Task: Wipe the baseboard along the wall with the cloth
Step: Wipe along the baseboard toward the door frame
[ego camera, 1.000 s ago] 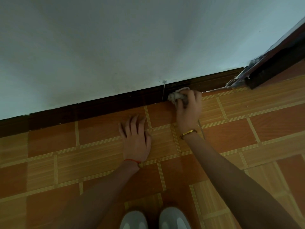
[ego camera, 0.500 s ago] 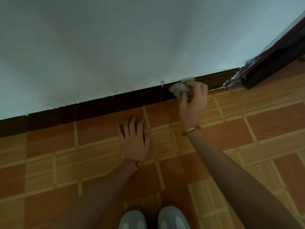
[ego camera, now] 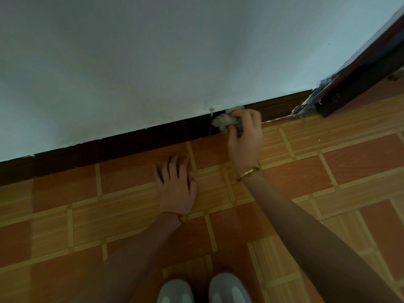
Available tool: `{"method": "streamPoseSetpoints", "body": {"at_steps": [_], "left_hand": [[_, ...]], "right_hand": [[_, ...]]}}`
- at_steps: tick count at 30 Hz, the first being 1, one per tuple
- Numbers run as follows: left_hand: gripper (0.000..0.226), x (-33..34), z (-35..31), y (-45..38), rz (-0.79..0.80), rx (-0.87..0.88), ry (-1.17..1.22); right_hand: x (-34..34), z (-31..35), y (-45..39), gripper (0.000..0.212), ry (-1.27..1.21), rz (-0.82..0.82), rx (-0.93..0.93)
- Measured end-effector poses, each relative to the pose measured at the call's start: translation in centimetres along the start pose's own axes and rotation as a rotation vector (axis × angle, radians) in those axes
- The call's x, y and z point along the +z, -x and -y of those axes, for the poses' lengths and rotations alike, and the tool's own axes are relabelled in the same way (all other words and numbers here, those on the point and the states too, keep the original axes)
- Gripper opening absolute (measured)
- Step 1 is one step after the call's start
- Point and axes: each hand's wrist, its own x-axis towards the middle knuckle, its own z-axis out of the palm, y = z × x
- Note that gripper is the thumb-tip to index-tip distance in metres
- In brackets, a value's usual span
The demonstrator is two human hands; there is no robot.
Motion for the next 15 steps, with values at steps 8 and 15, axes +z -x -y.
{"method": "streamPoseSetpoints", "body": {"at_steps": [8,15], "left_hand": [[0.051,-0.1,-0.2,0.0,0.012,-0.007,0.001],[0.051,0.0,0.0,0.0,0.003,0.0,-0.009]], "right_hand": [[-1.4,-1.6,-1.2,0.026,0.042,-0.13,0.131],[0.0,0.0,0.0,0.028,-0.019,-0.02,-0.019]]}}
